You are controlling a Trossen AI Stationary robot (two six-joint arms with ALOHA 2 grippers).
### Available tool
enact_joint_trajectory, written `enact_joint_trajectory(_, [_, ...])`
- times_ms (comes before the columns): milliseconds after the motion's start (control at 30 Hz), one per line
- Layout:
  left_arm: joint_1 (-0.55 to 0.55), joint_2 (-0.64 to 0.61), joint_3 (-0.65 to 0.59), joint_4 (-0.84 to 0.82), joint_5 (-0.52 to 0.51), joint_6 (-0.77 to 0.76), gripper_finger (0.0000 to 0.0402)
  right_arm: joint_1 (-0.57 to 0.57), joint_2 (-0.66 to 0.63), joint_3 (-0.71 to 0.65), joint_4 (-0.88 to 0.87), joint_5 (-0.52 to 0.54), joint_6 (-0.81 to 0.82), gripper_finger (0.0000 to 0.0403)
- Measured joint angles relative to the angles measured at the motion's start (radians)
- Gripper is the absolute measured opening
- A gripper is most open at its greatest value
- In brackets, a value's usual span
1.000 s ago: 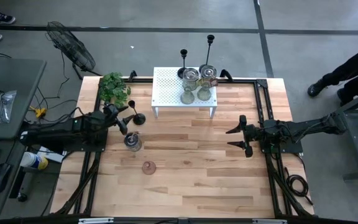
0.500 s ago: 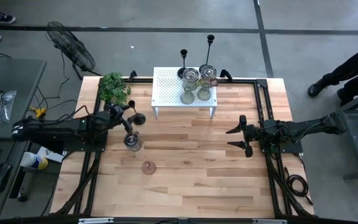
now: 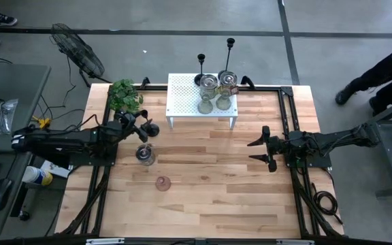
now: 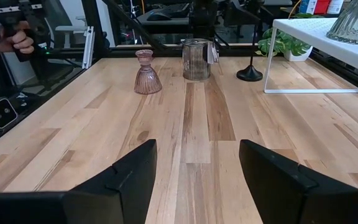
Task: Pick & Place candle stick holders
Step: Put the black candle holder on the shelf
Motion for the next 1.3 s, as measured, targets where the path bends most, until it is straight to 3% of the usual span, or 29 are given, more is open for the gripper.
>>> enact_joint_trajectory(167, [0.0,0.0,0.0,-0.004,-0.003,-0.017,0.0226,0.0,0.0,0.0,0.0,0.0,0.0,0.0221])
enact_joint_trajectory(567, [0.0,0.0,0.001,-0.017,0.016,-0.045,0.0088,0.0,0.0,0.0,0.0,0.0,0.0,0.0221])
enact_joint_trajectory(867, [0.0,0.0,0.001,-0.019,0.017,-0.045,0.0015,0.0,0.0,0.0,0.0,0.0,0.0,0.0221])
enact_joint_trajectory(1300, [0.0,0.0,0.064,-0.04,-0.05,-0.04,0.0008,0.0,0.0,0.0,0.0,0.0,0.0,0.0221])
